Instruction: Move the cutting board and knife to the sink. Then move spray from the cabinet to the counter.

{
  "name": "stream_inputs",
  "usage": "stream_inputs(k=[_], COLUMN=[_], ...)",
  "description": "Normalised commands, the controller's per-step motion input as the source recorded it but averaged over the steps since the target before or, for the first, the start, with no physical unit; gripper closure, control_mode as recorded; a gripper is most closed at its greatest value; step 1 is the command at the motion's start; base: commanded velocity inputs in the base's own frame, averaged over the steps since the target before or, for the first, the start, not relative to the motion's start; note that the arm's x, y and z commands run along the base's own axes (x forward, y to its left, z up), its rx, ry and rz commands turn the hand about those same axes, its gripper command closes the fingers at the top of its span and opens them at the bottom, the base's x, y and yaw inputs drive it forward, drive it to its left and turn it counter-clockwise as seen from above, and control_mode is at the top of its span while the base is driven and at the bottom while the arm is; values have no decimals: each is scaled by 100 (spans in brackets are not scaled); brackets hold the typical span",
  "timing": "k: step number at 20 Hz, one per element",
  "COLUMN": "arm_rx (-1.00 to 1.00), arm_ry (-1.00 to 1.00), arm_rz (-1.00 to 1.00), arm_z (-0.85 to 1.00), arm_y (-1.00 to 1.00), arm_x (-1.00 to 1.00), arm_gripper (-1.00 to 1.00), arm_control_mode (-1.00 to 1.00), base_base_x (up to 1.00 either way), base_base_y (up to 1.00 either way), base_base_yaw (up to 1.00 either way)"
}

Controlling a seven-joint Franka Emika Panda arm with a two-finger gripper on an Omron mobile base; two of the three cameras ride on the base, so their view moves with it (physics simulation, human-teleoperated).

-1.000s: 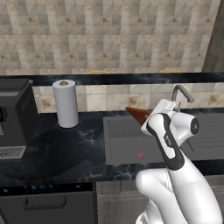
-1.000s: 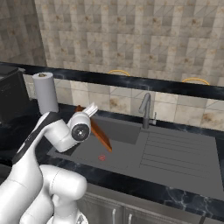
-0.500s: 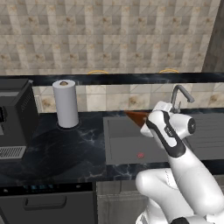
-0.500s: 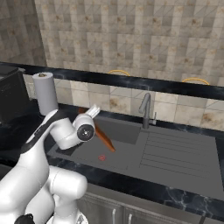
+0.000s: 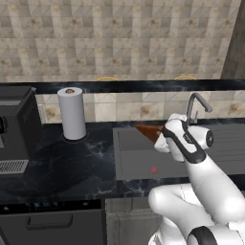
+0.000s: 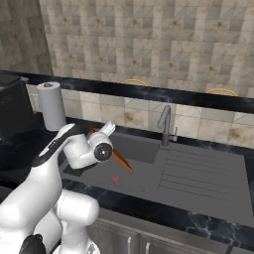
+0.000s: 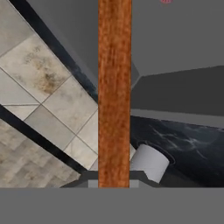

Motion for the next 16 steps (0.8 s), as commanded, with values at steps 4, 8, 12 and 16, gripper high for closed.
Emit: stream_inputs(k=[4,8,12,16], arm_rx=[0,0,0,2], arm_ry=[1,0,0,0], arm_rz=[9,24,28,26], arm_z=[-30,-26,-24,-19], arm_y=[-2,-1,0,0], arm_x=[6,1,0,8], arm_gripper=[100,100,100,100], arm_control_mode=[-100,-100,-100,-100], base_base_x=[0,0,0,0], base_base_y=[0,0,0,0], base_base_yaw=[0,0,0,0])
